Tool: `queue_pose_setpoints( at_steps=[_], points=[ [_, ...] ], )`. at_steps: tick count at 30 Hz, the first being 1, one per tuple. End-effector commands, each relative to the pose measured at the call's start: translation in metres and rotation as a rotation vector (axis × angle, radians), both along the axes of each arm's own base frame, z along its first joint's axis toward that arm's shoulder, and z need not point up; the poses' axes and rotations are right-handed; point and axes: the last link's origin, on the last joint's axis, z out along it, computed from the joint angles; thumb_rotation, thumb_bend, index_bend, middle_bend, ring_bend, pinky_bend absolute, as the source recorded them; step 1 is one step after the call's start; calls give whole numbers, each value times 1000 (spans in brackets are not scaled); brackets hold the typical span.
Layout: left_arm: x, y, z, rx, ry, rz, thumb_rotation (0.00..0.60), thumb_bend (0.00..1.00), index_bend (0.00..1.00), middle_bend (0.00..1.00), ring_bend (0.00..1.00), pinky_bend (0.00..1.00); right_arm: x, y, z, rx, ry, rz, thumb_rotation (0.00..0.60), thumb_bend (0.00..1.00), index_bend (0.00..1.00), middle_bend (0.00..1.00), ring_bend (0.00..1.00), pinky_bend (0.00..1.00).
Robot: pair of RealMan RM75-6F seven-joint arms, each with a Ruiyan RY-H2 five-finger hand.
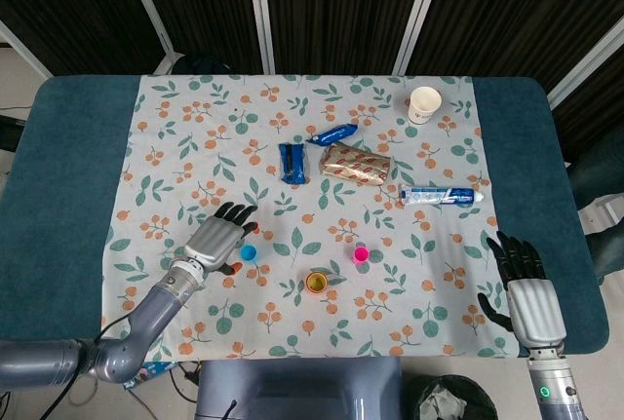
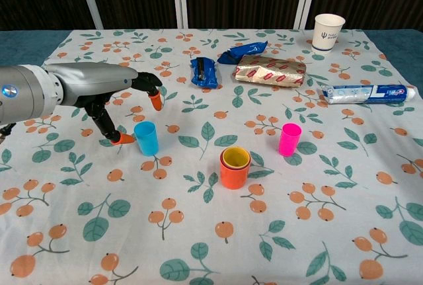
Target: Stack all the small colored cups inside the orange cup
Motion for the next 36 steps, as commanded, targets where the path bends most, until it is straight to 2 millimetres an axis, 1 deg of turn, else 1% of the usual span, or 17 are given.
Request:
queue_pose_setpoints(
  at_steps=[1,7,16,29,36],
  points=[
    [-2,0,0,-3,-6,4,600,239,283,0,0,17,0,0,0,-3,-2,-2,600,383,29,4,0,65],
    [-6,0,-2,-14,-1,7,600,246,322,2,0,17,0,0,-1,-3,-2,-7,600,383,29,5,0,65],
    [-6,1,-6,-12,-10,9,600,325,385,51,0,18,-1,-1,-2,-4,0,-14,600,384,33,4,0,65],
    [-6,2,-9,-12,0,4,600,326,387,52,0,19,0,0,-2,-11,-6,-24,600,384,55,4,0,65],
    [-1,1,-11,-16,-9,-3,600,326,387,52,0,19,1,0,-1,-16,-10,-22,600,384,58,4,0,65]
  ],
)
